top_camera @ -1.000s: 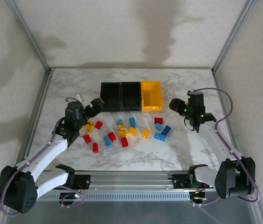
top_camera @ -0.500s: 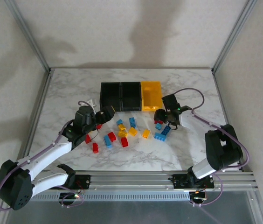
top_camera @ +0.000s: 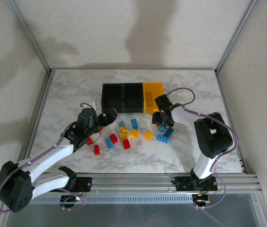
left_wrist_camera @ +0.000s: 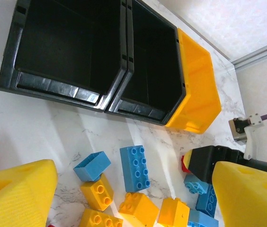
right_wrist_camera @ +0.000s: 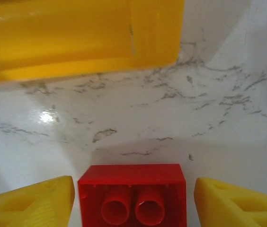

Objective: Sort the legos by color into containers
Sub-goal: Pick up the lego from the center of the table, then place the lego in the container.

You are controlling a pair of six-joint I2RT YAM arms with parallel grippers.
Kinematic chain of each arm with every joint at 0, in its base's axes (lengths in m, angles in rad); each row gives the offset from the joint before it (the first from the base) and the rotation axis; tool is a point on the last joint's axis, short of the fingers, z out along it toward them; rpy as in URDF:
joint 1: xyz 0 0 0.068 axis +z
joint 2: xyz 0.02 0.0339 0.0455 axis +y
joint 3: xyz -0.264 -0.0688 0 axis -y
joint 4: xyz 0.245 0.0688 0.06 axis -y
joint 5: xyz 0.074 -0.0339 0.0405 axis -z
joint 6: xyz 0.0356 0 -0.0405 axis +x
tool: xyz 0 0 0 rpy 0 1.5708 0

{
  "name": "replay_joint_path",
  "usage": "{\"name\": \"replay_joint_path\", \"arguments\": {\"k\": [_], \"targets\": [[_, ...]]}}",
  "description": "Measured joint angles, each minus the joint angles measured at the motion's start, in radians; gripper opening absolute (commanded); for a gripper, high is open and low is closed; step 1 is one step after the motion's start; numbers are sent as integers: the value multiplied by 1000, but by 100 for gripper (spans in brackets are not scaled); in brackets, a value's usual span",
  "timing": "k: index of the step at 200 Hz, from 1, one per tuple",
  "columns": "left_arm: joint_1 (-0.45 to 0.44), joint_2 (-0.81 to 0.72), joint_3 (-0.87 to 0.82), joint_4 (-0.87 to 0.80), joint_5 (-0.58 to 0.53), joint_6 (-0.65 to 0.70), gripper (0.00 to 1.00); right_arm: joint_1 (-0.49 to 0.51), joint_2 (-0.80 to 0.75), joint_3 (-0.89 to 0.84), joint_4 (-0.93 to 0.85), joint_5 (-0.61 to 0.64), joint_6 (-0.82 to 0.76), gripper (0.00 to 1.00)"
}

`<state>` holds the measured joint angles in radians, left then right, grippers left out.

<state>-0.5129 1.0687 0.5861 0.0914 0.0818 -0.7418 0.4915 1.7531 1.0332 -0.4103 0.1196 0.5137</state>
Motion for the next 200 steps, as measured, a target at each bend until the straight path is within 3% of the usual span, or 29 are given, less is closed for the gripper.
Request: {"name": "replay_joint_path", "arguments": {"k": [65,131,171,200], "targets": [[-3,12,0,0,-1,-1,86,5,12,24,-6,18,-9,43],[-4,14,0,1,-21,-9,86,15,-45,84,-82,19,-9,43],[-4,15,0,0,-39,-27,86,15,-59,269,-112,23,-32,43],[-4,11,0,-24,-60,-45,86,12,31,418,-98,37,-55,43]]}}
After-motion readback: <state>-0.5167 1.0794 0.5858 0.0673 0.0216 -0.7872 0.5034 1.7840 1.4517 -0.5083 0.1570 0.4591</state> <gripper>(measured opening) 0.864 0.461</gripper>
